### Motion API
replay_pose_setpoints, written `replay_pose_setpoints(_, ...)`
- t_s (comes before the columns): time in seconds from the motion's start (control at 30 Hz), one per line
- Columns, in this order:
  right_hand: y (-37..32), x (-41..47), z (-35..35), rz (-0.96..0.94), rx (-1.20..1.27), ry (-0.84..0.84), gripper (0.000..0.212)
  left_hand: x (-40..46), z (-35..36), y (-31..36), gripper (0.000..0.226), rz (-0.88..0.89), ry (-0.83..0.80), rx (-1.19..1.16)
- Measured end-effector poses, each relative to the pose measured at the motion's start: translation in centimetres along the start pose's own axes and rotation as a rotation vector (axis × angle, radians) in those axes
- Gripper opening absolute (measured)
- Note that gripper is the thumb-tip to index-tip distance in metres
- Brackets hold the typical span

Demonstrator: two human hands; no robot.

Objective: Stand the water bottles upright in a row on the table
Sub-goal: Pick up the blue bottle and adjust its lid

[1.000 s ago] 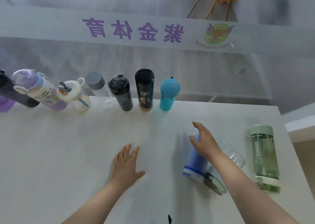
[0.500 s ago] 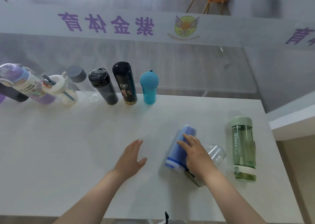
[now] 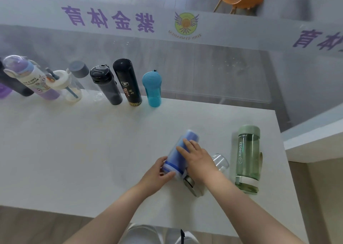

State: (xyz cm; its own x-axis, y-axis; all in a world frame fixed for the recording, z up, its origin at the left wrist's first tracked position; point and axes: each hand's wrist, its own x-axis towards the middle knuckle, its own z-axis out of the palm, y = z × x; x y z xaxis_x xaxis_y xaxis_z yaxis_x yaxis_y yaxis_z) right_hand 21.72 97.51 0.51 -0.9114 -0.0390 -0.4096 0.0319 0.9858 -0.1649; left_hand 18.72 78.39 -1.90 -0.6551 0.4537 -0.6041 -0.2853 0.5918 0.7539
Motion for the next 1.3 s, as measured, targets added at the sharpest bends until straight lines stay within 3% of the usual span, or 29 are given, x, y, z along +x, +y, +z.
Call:
replay_pose_setpoints(0.13,0.3,0.1,-0.1,-0.041,-0.055,0.005,0.079,-0.7,0.9,0.6,0.052,-0.004,0.098,-0.047)
replay_pose_setpoints(0.37,1.3,-0.7,-0.5,-0.079,0.018,0.039,0.082,-1.8,1.6,2.4,0.062,0.025,0.219,-0.071)
replay_pose_setpoints(0.6,1.3,-2.1,-0.5,-0.021,0.173,0.128,0.085,-2.9,1.9,5.1,0.063,0.141,0.371,0.101)
replay_pose_setpoints(0.73,1.7,-2.6,-0.4,0.011,0.317,0.214,0.080,-3.2,1.6,6.2,0.064,0.294,0.440,0.262)
replay_pose_setpoints(0.97,2.3,-2.6,-0.7,0.054,0.525,0.230,0.085,-3.5,0.6,8.9,0.073,0.516,0.387,0.455)
replay_pose_setpoints(1.13,1.8,-1.8,-0.8,-0.011,0.746,0.244,0.083,-3.1,-0.1,10.6,0.068,0.678,0.225,0.533)
replay_pose_setpoints(1.3,2.0,-1.6,-1.0,-0.002,0.892,0.276,0.074,-2.3,-0.9,11.3,0.067,0.672,0.179,0.515)
